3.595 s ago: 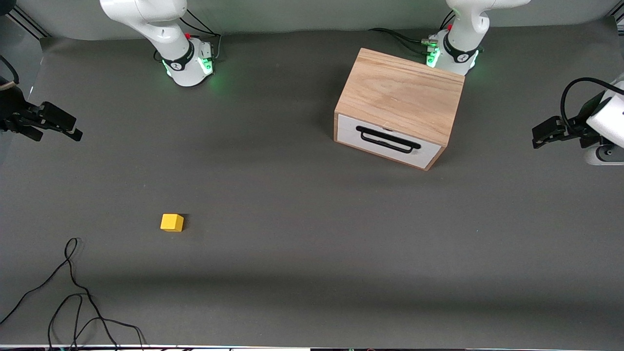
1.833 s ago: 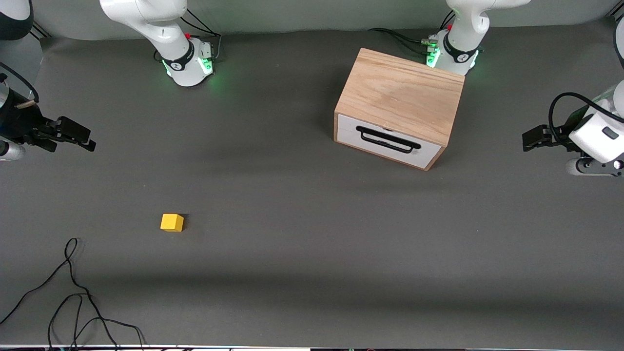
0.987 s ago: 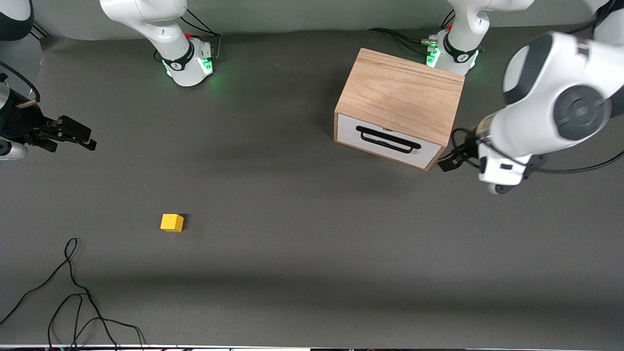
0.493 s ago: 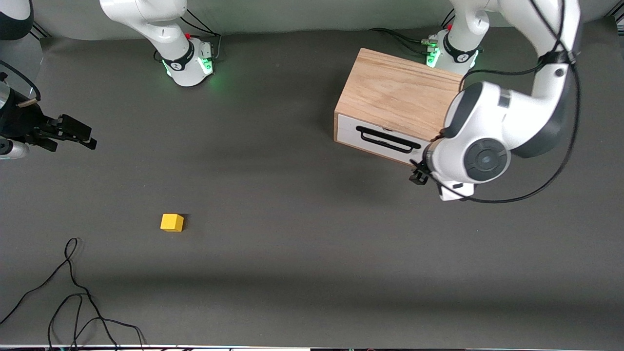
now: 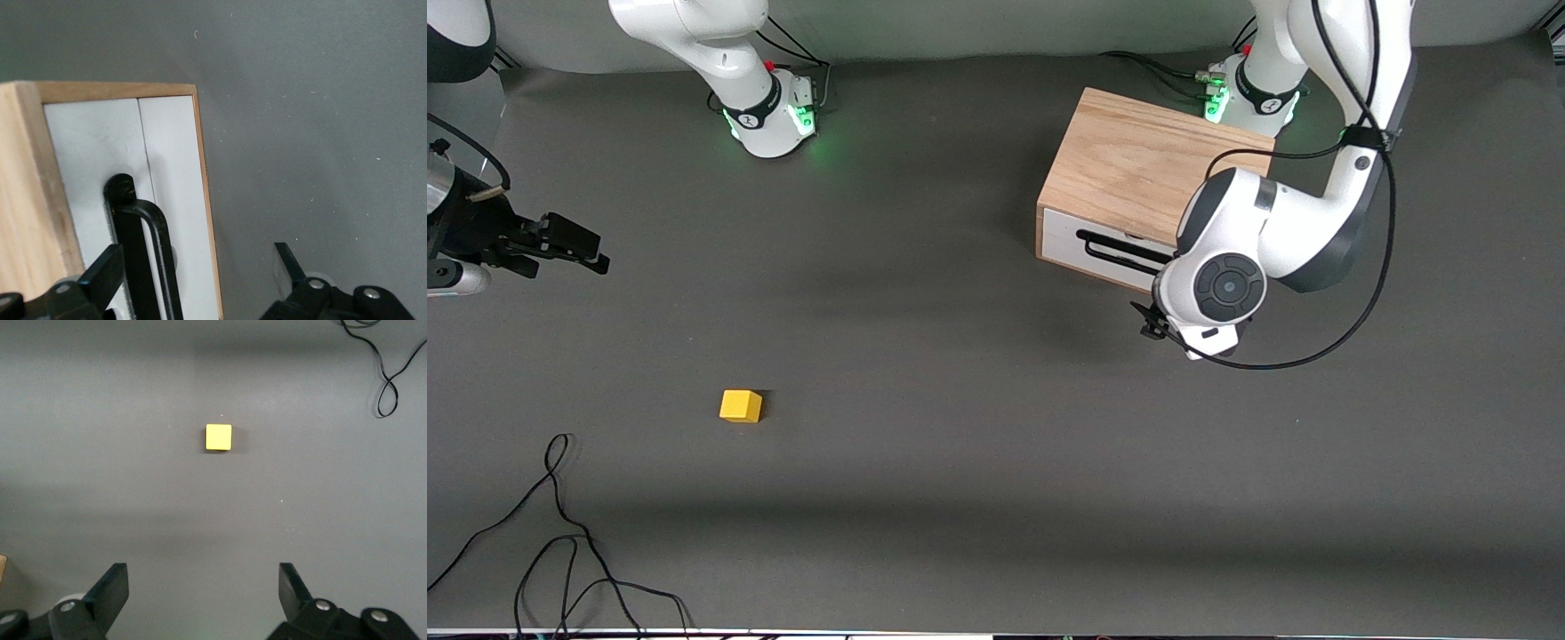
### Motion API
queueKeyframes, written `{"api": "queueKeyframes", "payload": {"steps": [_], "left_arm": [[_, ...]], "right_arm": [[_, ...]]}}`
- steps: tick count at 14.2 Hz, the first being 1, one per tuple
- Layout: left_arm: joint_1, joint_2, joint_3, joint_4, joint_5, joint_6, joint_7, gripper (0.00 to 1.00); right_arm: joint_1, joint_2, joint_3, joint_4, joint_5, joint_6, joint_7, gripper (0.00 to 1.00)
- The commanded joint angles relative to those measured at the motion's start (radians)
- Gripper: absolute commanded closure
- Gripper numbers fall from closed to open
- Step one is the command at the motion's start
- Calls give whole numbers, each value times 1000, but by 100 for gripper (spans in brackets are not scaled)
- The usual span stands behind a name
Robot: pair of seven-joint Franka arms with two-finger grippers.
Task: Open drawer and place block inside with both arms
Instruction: 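Move the left gripper to the drawer's black handle and grasp it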
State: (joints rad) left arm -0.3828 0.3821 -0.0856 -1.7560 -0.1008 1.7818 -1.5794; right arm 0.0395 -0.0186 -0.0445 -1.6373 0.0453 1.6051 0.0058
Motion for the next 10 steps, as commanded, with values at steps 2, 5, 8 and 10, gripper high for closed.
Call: {"api": "queueKeyframes", "payload": {"steps": [2, 5, 8, 10], "left_arm": [[-31, 21, 12, -22, -4, 22, -74, 1], [-57, 57, 13, -22, -4, 22, -112, 1], [-73, 83, 13, -20, 6, 10, -103, 1], [-74, 98, 13, -20, 10, 10, -96, 3]], "right_arm": [[8, 2, -6, -7, -5, 1, -12, 0], [10, 3, -6, -10, -5, 1, -12, 0], [10, 9, -6, -9, -5, 4, -12, 0], [10, 23, -6, -9, -2, 19, -12, 0]]}}
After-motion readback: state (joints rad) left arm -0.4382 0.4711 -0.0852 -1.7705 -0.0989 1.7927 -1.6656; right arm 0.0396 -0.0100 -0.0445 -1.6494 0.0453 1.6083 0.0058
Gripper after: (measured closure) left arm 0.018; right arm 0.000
